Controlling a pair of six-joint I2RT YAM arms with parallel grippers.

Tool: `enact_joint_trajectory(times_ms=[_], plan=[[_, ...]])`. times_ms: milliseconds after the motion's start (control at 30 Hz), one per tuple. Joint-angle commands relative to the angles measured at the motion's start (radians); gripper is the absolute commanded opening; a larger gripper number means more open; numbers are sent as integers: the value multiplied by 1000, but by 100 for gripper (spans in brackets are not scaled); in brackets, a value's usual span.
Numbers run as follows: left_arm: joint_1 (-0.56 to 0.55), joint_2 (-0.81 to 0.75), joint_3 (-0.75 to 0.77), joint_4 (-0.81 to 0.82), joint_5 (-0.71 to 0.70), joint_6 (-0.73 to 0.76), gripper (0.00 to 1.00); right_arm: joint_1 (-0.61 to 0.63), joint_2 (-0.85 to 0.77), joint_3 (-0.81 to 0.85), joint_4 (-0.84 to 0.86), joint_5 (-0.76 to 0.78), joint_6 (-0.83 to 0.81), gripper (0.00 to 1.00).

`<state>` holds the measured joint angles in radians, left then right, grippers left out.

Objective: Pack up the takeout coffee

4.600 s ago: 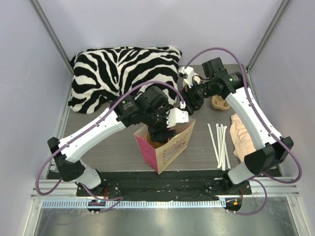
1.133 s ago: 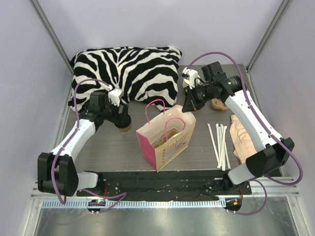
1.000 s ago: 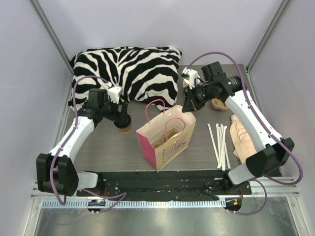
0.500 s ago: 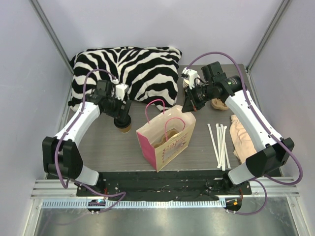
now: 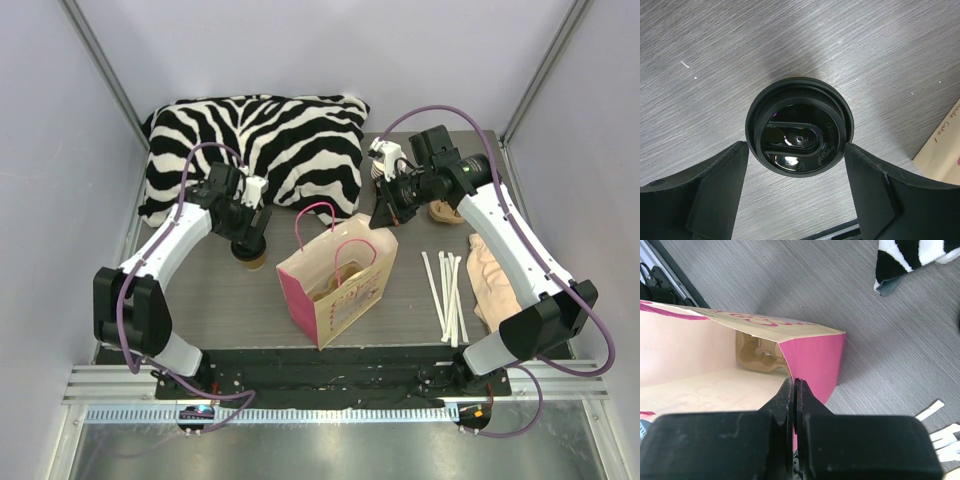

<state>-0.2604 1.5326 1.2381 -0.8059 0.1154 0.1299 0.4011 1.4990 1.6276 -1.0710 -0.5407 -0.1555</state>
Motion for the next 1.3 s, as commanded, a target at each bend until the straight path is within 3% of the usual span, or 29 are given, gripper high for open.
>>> enact_joint_trajectory(times_ms=[0, 1167, 1267], plan=[[-14, 0, 31, -4, -19, -13, 80, -8, 10, 23, -3, -8, -12, 1], [-53, 64, -158, 116, -106, 7, 73, -21, 6, 6, -1, -19, -10, 1], [-54, 70, -175, 122, -106, 13, 69, -22, 6, 3, 0, -21, -10, 1]])
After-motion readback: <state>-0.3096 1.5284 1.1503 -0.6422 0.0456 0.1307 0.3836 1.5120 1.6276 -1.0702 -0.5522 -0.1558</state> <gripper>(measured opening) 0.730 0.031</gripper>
